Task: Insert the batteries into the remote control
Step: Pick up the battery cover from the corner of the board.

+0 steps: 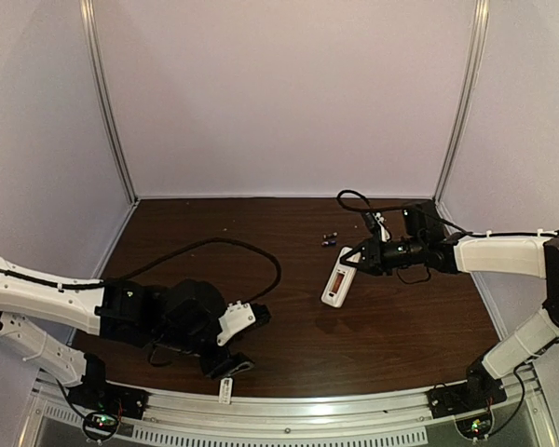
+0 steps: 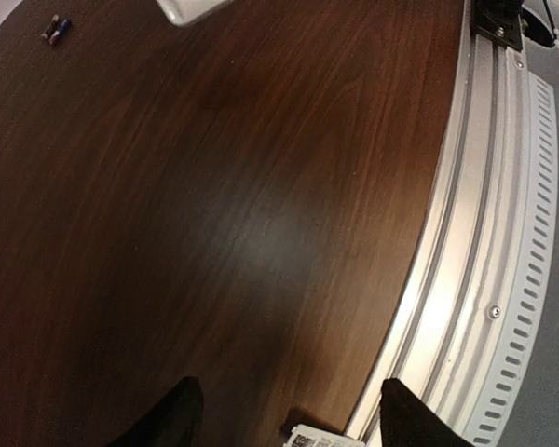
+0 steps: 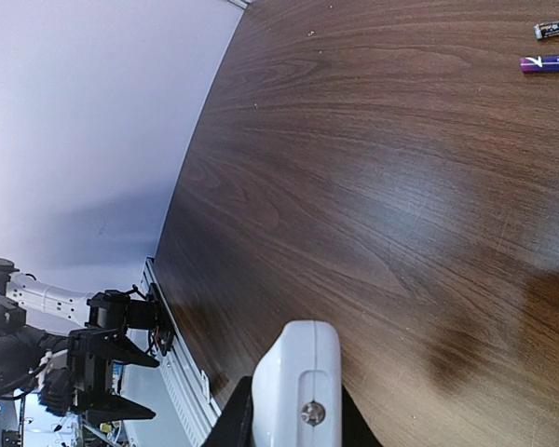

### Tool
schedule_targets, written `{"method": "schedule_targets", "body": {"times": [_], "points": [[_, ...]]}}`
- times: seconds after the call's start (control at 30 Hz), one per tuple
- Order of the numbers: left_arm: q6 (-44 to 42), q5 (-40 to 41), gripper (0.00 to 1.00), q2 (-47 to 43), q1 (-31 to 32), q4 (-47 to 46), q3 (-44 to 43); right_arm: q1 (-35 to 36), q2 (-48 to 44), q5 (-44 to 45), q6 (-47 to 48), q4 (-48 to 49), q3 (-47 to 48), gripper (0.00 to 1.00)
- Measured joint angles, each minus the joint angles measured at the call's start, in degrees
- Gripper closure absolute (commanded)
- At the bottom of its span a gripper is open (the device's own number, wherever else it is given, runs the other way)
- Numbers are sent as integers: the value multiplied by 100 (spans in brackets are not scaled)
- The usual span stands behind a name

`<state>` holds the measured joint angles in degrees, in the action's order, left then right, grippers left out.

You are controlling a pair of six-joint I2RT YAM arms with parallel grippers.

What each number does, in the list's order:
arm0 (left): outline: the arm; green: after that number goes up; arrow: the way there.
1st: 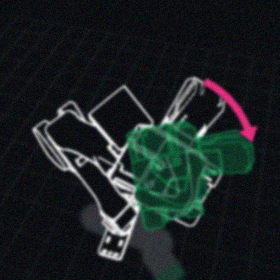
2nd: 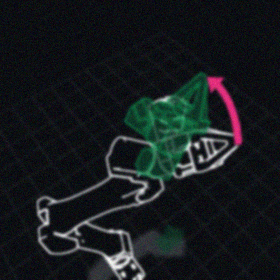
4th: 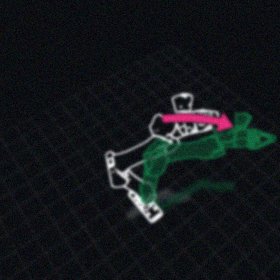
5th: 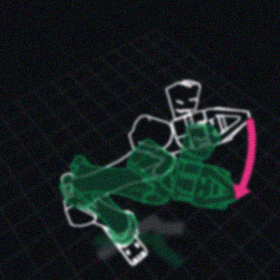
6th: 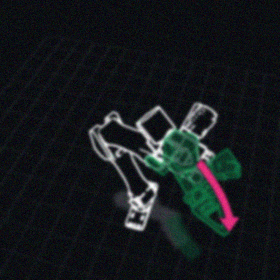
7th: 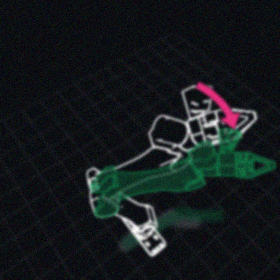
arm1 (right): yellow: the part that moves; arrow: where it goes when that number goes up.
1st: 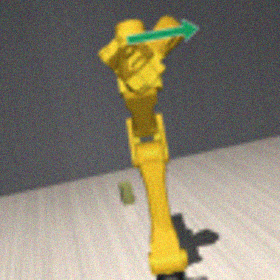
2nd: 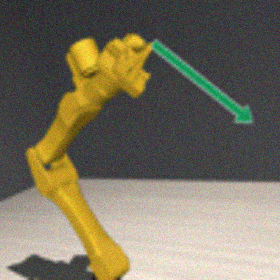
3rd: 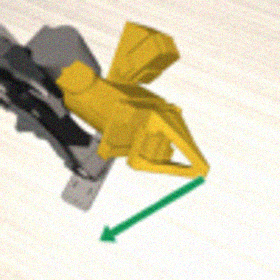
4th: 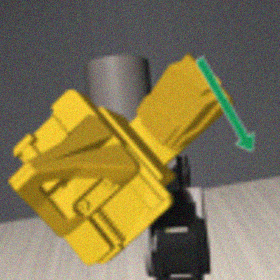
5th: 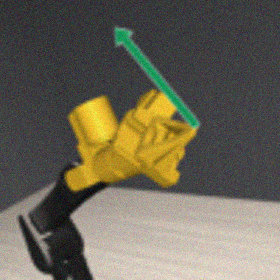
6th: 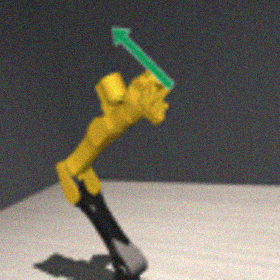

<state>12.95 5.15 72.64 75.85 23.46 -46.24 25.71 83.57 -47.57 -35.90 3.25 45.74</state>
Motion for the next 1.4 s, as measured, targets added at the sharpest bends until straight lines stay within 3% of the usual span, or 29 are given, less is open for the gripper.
{"method": "schedule_targets", "body": {"times": [0.27,0.37,0.5,0.77,1.0,1.23,1.4], "points": [[2588,-46,46,-1272,0,-87,1460,-4,0,-22,-4,37,-2,100],[3165,-157,51,-1725,-48,-435,2020,-4,0,-26,-7,81,-4,100],[3696,-444,50,-2173,-205,-1043,2774,-7,0,-39,-7,105,-4,100],[4017,-1349,57,-2415,-962,-2216,3495,-7,0,-44,-37,131,-4,100],[3965,-2085,59,-1397,-1224,-3108,3547,-7,0,-44,-37,127,-4,100],[3921,-2542,59,-1167,-1650,-3654,3764,-7,0,-44,-31,125,-4,100],[3899,-2944,64,-531,-1731,-4212,3788,-9,0,-44,-31,122,-4,100]]}}
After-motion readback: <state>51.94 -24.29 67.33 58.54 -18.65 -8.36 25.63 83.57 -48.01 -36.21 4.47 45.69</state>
